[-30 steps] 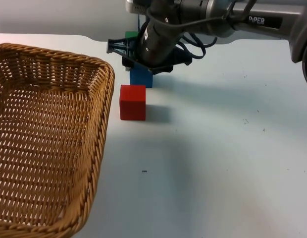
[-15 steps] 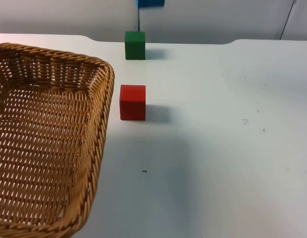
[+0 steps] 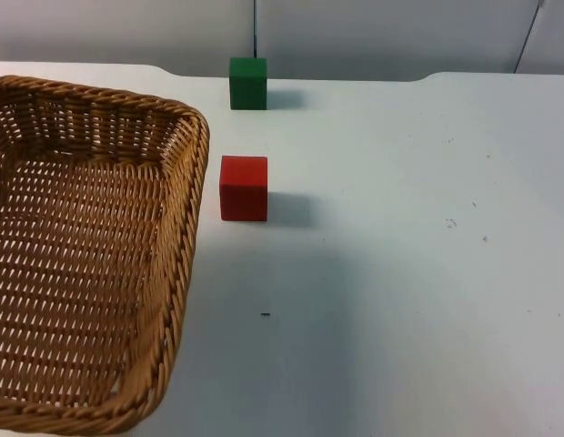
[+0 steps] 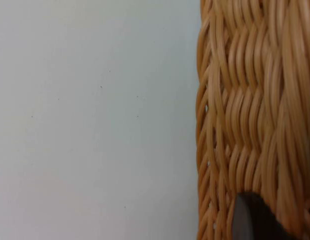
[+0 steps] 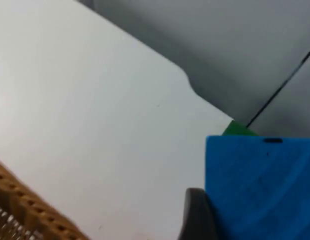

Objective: Pick up the basket with the left hand and place the blue cube into the basket with the right hand.

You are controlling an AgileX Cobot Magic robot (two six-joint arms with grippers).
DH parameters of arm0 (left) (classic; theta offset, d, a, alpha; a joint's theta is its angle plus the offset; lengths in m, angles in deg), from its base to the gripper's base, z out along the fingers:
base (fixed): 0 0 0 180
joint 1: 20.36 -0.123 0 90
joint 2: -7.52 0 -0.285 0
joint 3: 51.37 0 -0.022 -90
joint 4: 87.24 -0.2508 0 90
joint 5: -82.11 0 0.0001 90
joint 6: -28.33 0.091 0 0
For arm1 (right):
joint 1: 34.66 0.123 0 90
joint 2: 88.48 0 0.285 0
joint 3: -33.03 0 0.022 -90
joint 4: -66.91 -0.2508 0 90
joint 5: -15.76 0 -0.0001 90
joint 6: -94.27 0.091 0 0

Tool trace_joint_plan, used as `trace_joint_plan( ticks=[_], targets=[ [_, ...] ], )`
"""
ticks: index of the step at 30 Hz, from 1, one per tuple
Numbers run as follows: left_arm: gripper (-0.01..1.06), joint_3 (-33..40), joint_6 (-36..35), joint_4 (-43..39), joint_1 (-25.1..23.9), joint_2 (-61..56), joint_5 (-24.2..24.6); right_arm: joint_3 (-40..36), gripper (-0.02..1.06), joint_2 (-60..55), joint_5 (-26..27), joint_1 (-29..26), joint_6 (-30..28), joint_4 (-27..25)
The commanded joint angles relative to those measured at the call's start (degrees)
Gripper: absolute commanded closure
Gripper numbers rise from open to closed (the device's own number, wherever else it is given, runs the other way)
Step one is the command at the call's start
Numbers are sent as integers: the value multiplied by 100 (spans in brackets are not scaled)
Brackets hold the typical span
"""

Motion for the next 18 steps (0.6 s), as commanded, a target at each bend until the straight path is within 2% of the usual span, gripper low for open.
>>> trace_joint_plan(
  ticks=[1, 2, 5, 7, 10, 11, 12, 16, 17, 18],
  targets=[
    [105, -46, 7, 213, -29, -21, 83, 30, 105, 274, -233, 185, -507, -350],
    [105, -46, 7, 213, -29, -21, 83, 30, 105, 274, -233, 185, -507, -350],
    [105, -46, 7, 213, -29, -21, 83, -134, 105, 579, -242, 222, -686, -801],
    [105, -46, 7, 213, -29, -21, 83, -320, 105, 737, -225, 222, -721, -870],
    [105, -46, 7, 237, -29, -21, 83, -1284, 105, 1341, 145, 222, -746, -906],
    [105, -46, 7, 249, -29, -21, 83, -1939, 105, 1698, 441, 222, -746, -927],
    [105, -46, 7, 249, -29, -21, 83, -1939, 105, 1698, 441, 222, -746, -927],
    [105, -46, 7, 249, -29, -21, 83, -3612, 105, 2425, 1374, 222, -1027, -1597],
    [105, -46, 7, 249, -29, -21, 83, -3612, 105, 2425, 1374, 222, -1027, -1597],
    [105, -46, 7, 249, -29, -21, 83, -4009, 105, 2535, 1699, 222, -1099, -1806]
  ],
)
